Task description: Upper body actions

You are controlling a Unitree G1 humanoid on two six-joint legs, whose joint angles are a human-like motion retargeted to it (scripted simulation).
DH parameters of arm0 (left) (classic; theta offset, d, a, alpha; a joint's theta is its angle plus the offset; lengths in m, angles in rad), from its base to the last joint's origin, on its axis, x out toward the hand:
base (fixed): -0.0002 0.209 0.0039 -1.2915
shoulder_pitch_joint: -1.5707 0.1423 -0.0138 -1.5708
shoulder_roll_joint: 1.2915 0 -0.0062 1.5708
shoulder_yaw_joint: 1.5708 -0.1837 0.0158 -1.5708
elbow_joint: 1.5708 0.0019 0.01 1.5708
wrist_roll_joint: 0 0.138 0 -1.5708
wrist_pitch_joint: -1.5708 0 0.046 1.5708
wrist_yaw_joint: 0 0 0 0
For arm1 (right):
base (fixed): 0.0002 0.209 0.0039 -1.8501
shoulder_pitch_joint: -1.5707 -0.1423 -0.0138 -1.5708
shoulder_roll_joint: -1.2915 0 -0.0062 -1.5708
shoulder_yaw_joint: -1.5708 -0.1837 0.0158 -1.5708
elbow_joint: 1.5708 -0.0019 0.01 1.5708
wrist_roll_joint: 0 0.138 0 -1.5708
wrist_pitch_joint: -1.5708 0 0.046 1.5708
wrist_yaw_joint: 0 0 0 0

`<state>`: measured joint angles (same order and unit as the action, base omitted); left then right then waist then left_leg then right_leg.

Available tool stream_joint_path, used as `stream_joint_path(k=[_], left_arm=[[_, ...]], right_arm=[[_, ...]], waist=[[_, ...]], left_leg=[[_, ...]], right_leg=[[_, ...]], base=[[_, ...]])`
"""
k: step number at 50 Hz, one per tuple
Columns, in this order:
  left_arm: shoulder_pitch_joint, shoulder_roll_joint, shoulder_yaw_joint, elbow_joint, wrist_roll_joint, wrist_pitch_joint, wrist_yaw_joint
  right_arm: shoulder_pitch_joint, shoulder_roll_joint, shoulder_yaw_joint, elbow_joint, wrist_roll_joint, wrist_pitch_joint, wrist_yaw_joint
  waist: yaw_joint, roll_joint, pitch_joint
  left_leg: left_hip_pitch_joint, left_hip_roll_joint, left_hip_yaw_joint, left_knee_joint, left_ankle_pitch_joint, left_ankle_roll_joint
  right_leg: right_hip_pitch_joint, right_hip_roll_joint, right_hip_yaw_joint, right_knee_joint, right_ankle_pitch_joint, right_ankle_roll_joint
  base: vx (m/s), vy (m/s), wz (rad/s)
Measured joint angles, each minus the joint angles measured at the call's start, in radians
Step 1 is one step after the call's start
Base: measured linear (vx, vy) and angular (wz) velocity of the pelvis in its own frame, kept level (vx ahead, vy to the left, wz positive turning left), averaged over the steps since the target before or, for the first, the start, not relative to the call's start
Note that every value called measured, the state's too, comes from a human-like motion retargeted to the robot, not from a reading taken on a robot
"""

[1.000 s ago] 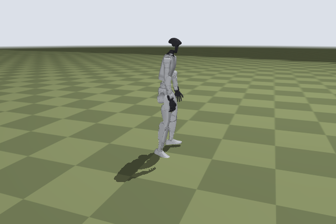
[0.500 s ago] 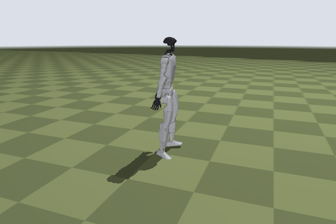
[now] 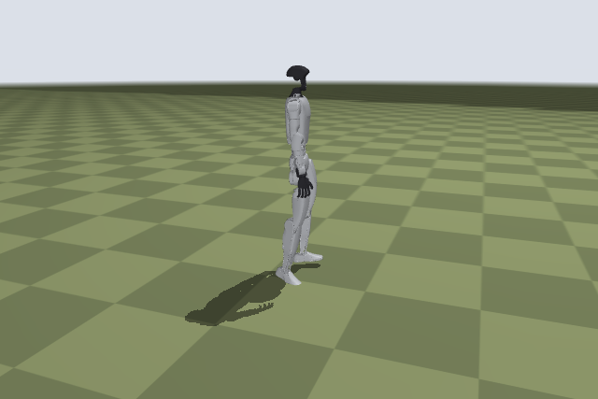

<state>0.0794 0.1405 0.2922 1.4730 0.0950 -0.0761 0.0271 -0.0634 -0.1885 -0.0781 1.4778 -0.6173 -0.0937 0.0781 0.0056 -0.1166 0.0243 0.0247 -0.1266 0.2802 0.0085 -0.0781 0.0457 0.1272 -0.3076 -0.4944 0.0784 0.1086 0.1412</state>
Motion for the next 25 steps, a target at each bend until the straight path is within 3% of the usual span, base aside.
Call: stream_joint_path(k=[9,12,17,21,25], left_arm=[[0.006,0.003,0.023,0.081,-0.015,0.019,0.008],[0.011,0.009,0.033,0.084,-0.025,0.017,-0.010],[0.018,0.036,0.041,0.081,-0.012,0.020,-0.035],[0.016,0.051,0.033,0.070,-0.013,0.020,-0.021],[0.014,0.050,0.037,0.053,-0.023,0.020,-0.020]], right_arm=[[-0.005,0.015,0.079,-0.008,-0.044,-0.001,-0.014],[0.000,0.027,0.129,0.010,-0.106,0.005,-0.096],[0.013,0.037,0.227,0.073,-0.256,0.043,-0.326],[0.039,0.030,0.262,0.097,-0.339,0.069,-0.388],[0.047,0.023,0.243,0.116,-0.334,0.065,-0.334]], waist=[[0.012,0.051,0.065],[0.010,0.072,0.104],[0.004,0.071,0.121],[0.004,0.057,0.123],[-0.023,0.048,0.114]], left_leg=[[0.016,0.024,0.062,-0.004,-0.010,0.026],[0.028,0.051,0.083,-0.005,-0.010,0.031],[0.026,0.064,0.106,-0.011,-0.006,0.035],[0.027,0.054,0.096,-0.013,-0.003,0.037],[0.025,0.047,0.075,-0.013,0.001,0.036]], right_leg=[[-0.085,-0.019,0.057,0.148,0.060,-0.021],[-0.106,0.004,0.079,0.200,0.048,-0.035],[-0.139,0.050,0.137,0.274,-0.043,0.025],[-0.124,0.088,0.245,0.259,-0.057,0.079],[-0.090,0.124,0.308,0.178,-0.073,0.043]], base=[[0.02,0.15,-0.32],[-0.04,0.04,-0.38],[-0.03,0.00,-0.16],[-0.01,-0.03,0.04],[-0.03,-0.06,0.20]])
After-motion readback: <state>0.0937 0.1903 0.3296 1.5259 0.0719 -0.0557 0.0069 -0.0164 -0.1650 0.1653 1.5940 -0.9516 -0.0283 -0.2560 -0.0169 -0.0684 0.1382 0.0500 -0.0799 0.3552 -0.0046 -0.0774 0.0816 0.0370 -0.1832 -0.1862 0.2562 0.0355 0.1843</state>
